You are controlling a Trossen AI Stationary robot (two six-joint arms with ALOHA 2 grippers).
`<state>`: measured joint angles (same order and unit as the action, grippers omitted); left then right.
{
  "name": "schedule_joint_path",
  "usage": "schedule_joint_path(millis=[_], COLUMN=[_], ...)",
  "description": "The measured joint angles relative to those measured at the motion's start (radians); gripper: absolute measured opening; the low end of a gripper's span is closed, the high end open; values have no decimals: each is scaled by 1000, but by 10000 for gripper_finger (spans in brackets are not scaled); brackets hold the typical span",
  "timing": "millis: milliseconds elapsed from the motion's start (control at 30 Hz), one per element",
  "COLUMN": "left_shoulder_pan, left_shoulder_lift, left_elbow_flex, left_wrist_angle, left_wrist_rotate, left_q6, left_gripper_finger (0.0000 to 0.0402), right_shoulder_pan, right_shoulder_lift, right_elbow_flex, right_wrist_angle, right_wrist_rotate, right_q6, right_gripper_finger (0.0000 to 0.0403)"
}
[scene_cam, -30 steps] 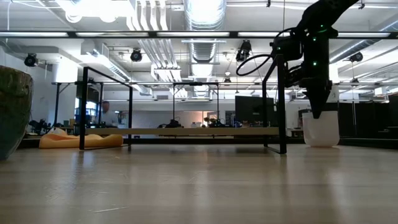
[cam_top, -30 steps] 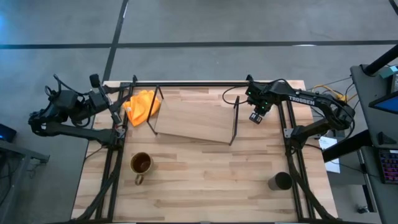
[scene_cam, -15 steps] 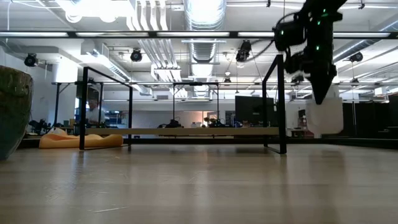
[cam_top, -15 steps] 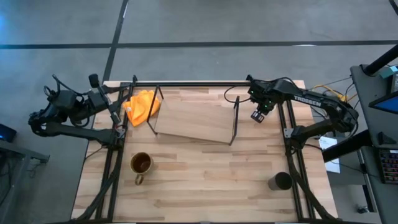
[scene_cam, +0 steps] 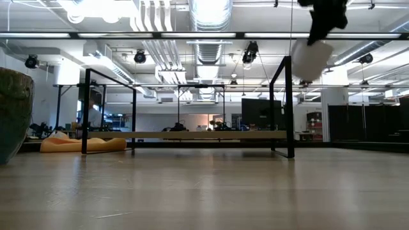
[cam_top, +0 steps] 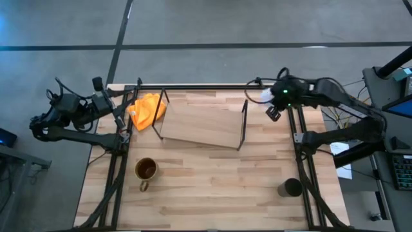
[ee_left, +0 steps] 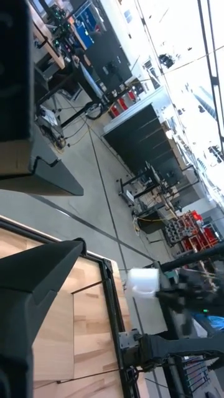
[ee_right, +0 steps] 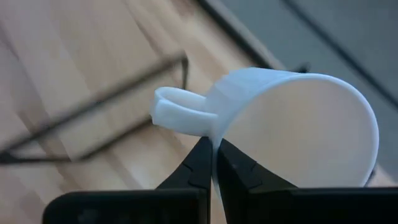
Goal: Stack small to large cups/mugs on shelf
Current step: Put the white mug on the shelf
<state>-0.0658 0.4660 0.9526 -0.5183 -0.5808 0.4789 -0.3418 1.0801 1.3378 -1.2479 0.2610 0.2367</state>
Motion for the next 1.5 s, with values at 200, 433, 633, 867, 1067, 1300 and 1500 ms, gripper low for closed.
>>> schedule_joint_path(millis=[200,433,633,867,1067,1300,1500], left_shoulder_pan=[0,0,0,0,0,0,0], left_shoulder_lift=[0,2,-2,-2,-2,-2,-2], left_elbow_flex=[-12,-13,-13,-13,-13,-14,-17], left_wrist_angle=[-8,-15,-15,-15,-21,-79,-78], left_wrist_rotate=[0,0,0,0,0,1,1], left_q6=[0,0,0,0,-1,-2,-4], left_gripper_finger=[115,115,115,115,115,115,115], right_shoulder_pan=[109,213,219,217,216,203,197], right_shoulder_lift=[-10,106,252,438,605,779,872], right_elbow_flex=[61,64,76,221,385,584,686], right_wrist_angle=[194,252,271,314,169,-138,-137], right_wrist_rotate=[9,-6,-6,-33,-114,-137,-216], right_q6=[-54,-80,-90,-184,-215,-185,-185], right_gripper_finger=[9,9,9,9,9,9,9])
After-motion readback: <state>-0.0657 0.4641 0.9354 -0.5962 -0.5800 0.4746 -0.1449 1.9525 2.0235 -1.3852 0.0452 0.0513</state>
